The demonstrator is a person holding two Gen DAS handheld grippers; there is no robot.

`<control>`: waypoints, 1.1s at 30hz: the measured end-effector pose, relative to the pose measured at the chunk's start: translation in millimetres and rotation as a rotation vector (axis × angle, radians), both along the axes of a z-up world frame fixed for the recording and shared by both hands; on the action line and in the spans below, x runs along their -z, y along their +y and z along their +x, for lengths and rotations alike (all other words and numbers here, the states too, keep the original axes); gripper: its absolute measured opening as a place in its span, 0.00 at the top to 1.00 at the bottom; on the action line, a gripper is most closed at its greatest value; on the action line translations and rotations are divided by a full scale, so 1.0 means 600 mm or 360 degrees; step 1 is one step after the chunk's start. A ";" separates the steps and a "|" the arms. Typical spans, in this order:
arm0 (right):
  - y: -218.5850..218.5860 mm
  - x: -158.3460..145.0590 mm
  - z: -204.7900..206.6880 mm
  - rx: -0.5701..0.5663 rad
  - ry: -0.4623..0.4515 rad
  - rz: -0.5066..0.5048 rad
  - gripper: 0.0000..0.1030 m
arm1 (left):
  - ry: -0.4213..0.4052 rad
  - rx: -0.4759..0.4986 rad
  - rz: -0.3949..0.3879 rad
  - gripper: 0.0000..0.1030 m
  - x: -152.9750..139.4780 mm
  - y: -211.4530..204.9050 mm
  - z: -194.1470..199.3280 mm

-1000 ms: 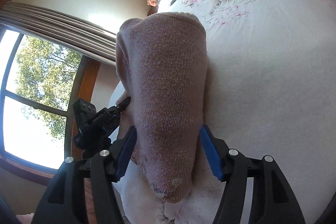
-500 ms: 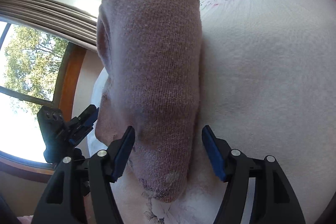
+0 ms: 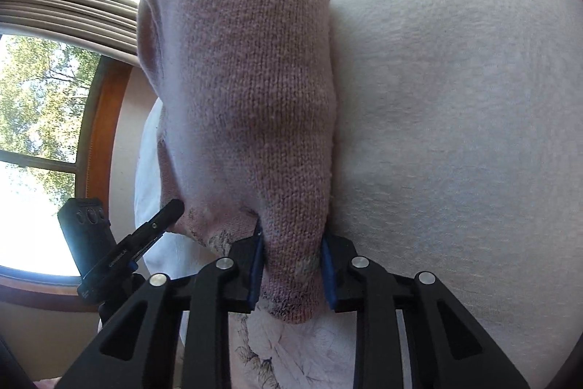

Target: Fold small clothes

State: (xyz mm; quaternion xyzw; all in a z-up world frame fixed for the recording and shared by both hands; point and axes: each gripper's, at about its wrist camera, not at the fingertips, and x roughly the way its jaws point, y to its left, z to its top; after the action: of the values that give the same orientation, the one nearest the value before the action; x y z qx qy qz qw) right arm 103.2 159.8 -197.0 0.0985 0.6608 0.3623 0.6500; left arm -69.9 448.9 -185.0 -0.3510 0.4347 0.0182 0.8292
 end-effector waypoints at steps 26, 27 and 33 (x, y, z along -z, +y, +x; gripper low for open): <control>0.070 -0.129 0.172 0.0100 -0.0284 0.0079 0.36 | -0.0253 0.0219 -0.0234 0.66 -0.041 0.146 0.288; 0.072 -0.128 0.177 0.0108 -0.0286 0.0071 0.35 | -0.0242 0.0225 -0.0200 0.91 -0.038 0.138 0.292; 0.083 -0.111 0.195 0.0114 -0.0292 0.0043 0.34 | -0.0146 -0.0229 -0.0050 0.92 -0.044 0.181 0.244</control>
State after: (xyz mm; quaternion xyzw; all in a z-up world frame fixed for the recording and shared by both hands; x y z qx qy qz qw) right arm 220.1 209.4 -130.4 0.0972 0.5897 0.3551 0.7188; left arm 76.5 557.6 -158.3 -0.3947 0.3701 0.0549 0.8392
